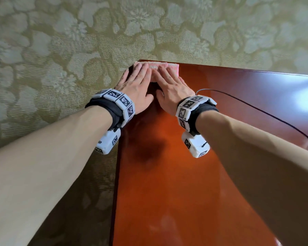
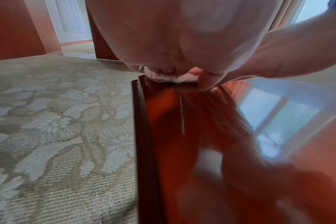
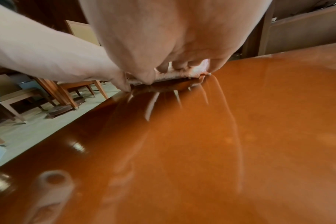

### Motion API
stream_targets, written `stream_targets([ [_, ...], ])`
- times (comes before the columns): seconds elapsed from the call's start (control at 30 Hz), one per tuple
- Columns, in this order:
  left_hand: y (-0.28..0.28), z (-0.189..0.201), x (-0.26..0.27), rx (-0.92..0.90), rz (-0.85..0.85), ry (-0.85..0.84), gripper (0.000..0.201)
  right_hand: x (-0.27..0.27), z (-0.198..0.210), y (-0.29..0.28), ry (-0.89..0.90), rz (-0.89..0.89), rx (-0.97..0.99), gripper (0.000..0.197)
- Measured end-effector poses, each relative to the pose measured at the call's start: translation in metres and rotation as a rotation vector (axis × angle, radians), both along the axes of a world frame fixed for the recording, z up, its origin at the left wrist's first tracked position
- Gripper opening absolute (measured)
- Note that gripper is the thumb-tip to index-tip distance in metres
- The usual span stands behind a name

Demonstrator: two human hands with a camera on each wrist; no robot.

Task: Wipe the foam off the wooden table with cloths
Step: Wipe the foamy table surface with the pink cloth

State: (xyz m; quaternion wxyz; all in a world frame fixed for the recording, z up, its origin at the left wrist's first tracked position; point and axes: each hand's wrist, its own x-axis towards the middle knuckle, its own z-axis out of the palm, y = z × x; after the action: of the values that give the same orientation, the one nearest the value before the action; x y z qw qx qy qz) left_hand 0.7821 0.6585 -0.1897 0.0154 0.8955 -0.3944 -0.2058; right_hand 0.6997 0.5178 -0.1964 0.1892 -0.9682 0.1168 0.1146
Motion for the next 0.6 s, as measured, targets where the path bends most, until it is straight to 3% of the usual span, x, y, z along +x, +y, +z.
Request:
stream_targets([
  [0.3,-0.047,0.005,-0.039,0.003,-0.073,0.041,0.079,-0.044,0.008,-0.044,0.075,-0.039,0.024,0.069],
  [0.6,-0.001,0.006,-0.14,0.002,-0.162,0.028,0.08,-0.156,0.006,-0.003,0.072,-0.027,-0.005,0.074],
])
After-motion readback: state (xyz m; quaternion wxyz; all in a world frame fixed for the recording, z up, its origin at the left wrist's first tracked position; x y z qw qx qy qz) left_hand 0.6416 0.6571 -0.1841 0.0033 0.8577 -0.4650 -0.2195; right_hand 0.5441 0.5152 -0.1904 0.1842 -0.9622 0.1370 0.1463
